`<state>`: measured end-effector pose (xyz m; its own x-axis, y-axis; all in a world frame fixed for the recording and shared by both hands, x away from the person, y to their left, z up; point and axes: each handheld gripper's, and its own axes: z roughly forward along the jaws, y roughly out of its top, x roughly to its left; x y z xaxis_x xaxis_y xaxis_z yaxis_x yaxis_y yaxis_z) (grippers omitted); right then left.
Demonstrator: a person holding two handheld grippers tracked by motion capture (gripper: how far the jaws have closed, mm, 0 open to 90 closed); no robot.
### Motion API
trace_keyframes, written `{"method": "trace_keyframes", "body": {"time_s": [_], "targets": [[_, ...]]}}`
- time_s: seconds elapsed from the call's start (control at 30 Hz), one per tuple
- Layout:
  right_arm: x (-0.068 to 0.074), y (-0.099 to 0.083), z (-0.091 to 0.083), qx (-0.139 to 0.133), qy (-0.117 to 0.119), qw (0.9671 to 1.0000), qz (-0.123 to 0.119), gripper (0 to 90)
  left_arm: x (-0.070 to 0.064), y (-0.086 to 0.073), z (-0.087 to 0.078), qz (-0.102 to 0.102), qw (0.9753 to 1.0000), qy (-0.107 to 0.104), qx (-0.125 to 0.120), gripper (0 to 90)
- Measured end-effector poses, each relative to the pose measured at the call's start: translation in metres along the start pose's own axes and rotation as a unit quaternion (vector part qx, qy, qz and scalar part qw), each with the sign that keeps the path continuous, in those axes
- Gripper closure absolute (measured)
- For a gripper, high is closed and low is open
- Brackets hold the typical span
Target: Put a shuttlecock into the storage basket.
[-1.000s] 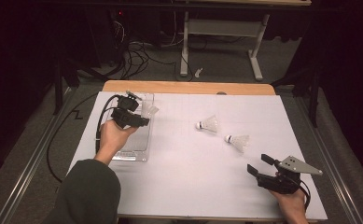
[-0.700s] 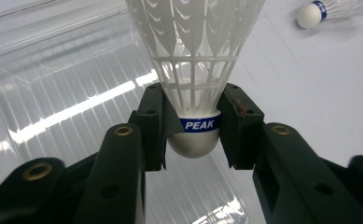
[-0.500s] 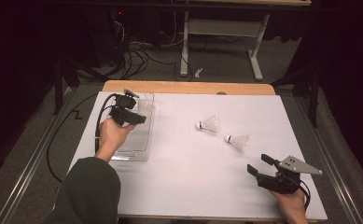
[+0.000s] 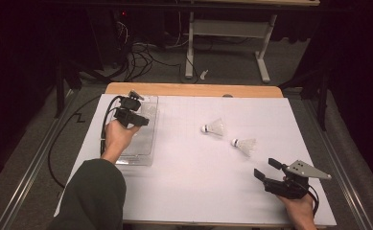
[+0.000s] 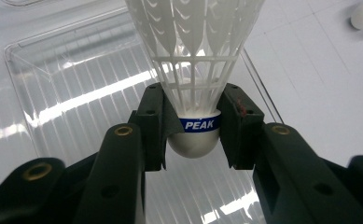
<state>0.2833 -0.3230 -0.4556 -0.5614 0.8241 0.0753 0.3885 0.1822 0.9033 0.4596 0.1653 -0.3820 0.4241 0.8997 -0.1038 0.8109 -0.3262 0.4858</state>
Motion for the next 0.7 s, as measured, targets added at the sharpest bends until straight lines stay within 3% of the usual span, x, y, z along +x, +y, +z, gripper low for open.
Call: {"method": "trace_keyframes", "body": {"time_s": [0.7], "targets": [[0.000,0.000,0.000,0.000,0.001,1.0000,0.001,26.7,0.013,0.005,0.016,-0.039,0.9992,0.007,0.010,64.5]]}}
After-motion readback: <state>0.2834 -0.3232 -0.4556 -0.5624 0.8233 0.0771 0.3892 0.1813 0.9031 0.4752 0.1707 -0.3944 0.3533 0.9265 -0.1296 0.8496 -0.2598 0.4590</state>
